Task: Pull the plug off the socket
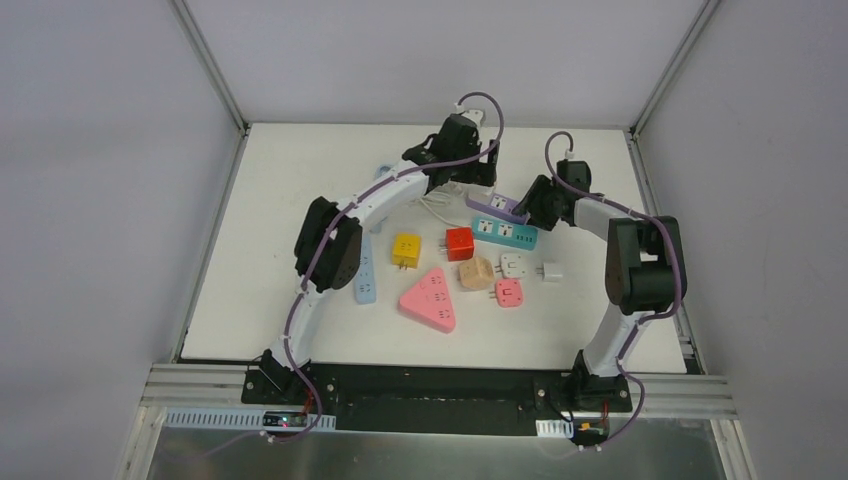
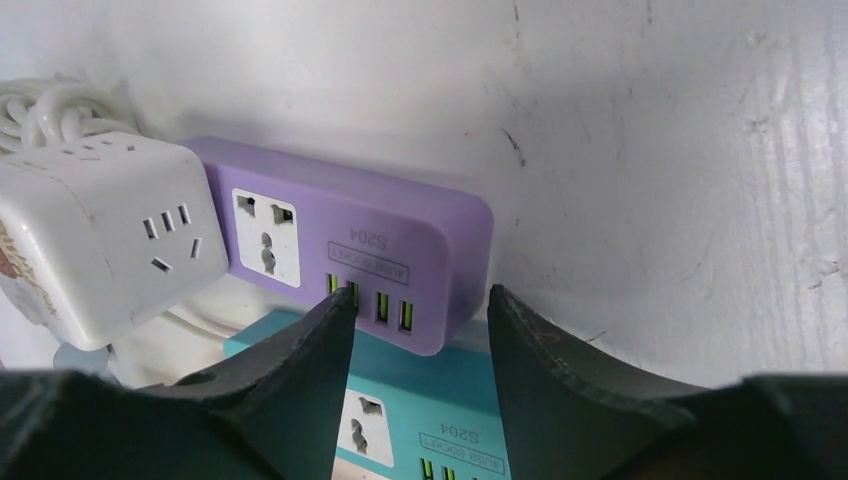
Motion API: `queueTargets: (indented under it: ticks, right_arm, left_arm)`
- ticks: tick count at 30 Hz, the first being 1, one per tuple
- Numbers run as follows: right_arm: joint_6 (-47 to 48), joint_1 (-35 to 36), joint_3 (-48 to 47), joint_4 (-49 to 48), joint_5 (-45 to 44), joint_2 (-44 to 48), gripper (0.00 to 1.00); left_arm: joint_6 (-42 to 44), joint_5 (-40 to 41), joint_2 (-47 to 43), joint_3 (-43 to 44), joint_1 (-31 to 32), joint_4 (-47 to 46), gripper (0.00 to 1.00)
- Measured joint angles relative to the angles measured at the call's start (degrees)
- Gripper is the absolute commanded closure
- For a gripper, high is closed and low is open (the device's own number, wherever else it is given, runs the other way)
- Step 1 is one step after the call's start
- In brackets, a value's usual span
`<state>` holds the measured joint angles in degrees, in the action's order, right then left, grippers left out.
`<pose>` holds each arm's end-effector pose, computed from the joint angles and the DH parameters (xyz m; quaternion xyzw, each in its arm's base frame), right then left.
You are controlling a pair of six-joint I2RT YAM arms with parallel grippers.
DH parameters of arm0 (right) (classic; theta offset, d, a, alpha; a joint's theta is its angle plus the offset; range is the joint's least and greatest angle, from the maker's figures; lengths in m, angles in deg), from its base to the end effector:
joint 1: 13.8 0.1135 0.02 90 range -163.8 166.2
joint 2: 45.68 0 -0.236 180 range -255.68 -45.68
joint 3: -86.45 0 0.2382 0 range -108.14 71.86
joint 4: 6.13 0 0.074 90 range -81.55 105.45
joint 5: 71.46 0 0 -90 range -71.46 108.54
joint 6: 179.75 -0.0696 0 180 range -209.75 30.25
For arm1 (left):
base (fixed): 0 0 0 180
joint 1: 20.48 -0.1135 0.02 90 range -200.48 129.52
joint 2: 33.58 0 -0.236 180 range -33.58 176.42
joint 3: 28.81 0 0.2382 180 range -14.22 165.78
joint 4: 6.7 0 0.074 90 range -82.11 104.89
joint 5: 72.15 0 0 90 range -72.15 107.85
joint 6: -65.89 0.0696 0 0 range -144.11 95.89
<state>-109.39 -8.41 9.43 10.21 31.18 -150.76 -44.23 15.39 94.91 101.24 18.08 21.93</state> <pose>0.3898 0.0521 0.1300 0.0713 0.9145 0.1825 0.3540 0.4148 -0.3345 0.2394 0.1477 0.8400 -0.2717 0.4459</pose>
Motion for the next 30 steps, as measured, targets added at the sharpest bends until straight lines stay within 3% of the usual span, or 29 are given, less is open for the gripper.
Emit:
queueTargets:
  ticks: [11,25,30]
  right_arm:
    - [1.75,0.5,-0.13,-0.66,0.04,-0.39,0.51]
    - [0.96,0.5,-0.13,-1.11,0.42,-0.7,0.55]
    - [0.72,0.5,-0.13,-1.09,0.35,-0.72,0.56]
  left_arm:
    - [-1.97,13.55,4.92,6.23,4.22,4.33,0.05]
    - [-3.5,7.1,9.31,8.63,3.39,5.55,0.16]
    - [-4.87,7.17,11.26,11.72,3.39,7.96,0.25]
